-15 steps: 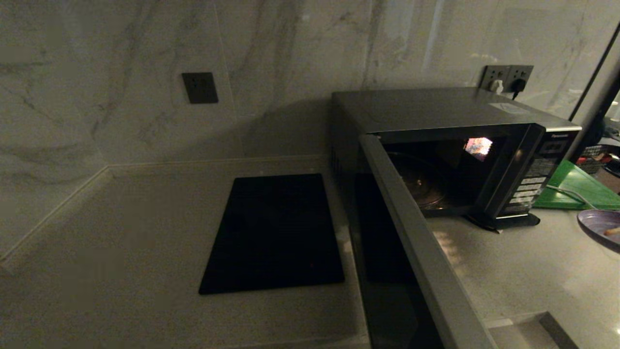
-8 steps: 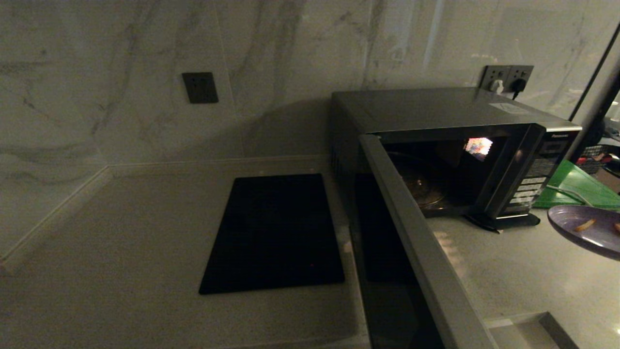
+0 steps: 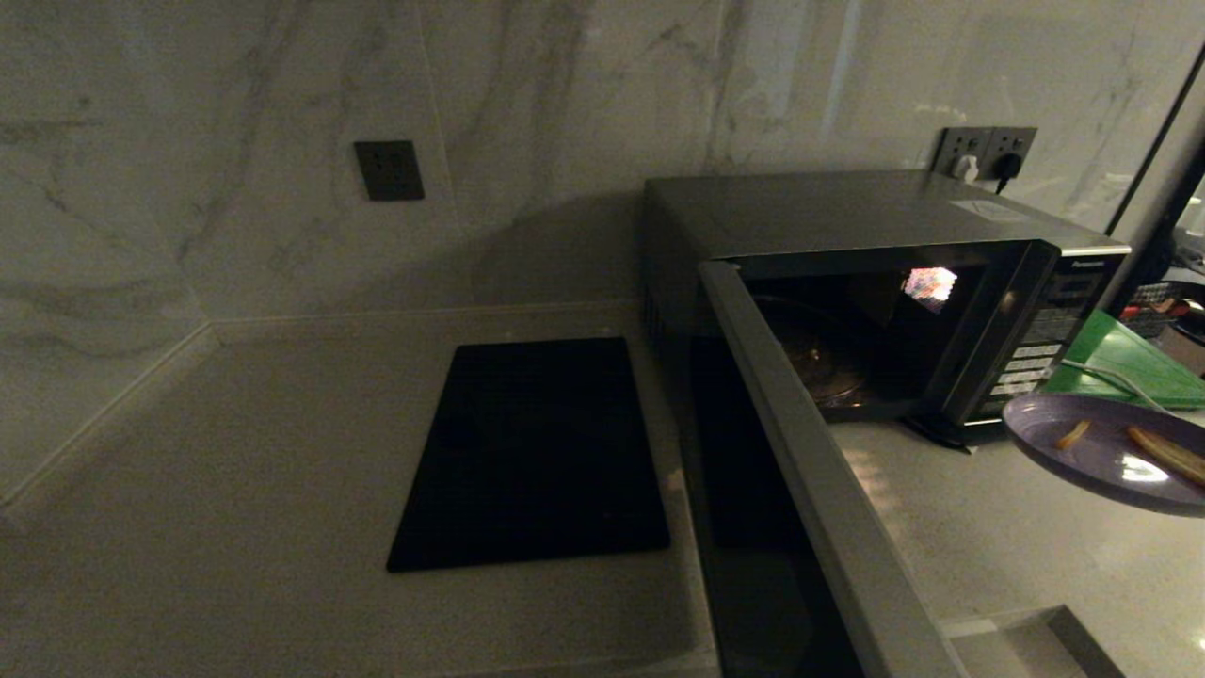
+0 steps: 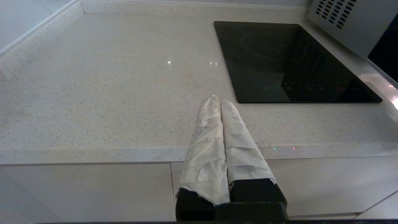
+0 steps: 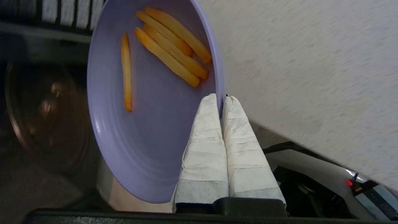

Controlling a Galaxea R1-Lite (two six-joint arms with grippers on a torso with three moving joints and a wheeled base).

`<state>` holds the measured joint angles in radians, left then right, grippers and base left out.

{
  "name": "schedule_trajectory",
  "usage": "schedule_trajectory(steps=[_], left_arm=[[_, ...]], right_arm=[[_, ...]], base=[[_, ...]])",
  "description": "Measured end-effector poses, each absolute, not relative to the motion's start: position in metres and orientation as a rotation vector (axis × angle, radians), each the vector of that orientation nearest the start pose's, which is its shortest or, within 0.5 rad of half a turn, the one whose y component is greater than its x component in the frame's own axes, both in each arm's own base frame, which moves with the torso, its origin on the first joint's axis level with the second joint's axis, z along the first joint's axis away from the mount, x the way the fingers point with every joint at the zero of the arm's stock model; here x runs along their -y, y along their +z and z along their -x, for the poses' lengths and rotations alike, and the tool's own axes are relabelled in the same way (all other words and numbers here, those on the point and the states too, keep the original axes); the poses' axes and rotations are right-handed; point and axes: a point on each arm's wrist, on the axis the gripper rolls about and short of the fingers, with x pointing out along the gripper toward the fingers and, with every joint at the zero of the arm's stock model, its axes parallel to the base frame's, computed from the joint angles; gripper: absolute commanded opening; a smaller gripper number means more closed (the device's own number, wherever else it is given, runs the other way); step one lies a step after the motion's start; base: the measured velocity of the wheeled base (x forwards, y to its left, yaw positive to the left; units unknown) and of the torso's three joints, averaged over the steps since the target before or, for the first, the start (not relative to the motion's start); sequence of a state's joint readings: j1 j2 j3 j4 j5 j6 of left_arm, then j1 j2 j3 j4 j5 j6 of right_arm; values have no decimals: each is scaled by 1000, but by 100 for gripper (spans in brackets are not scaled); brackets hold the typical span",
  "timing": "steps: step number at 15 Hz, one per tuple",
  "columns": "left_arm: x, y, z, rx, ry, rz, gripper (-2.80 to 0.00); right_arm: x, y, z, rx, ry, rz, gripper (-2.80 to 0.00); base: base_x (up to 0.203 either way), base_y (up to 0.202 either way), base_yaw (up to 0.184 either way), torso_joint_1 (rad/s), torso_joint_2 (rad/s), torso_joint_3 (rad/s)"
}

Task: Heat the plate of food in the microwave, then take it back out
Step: Put the plate in the microwave oven

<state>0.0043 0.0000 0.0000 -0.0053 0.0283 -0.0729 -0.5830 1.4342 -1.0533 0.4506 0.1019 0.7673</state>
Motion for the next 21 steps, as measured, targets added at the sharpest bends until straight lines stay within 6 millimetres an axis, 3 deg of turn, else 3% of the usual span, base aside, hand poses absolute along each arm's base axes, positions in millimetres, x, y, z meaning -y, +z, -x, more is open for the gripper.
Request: schedule_trajectory(steps=[13,21], left_arm=[[-1,76,23,7,32,73,-280],[-1,76,23,7,32,73,-280]], right_arm=[[74,236,-198,-648,-523,-965,-280],[66,242,-217,-667,-438,-955,-280]], base=[[0,0,0,0,0,0],[0,0,0,0,0,0]])
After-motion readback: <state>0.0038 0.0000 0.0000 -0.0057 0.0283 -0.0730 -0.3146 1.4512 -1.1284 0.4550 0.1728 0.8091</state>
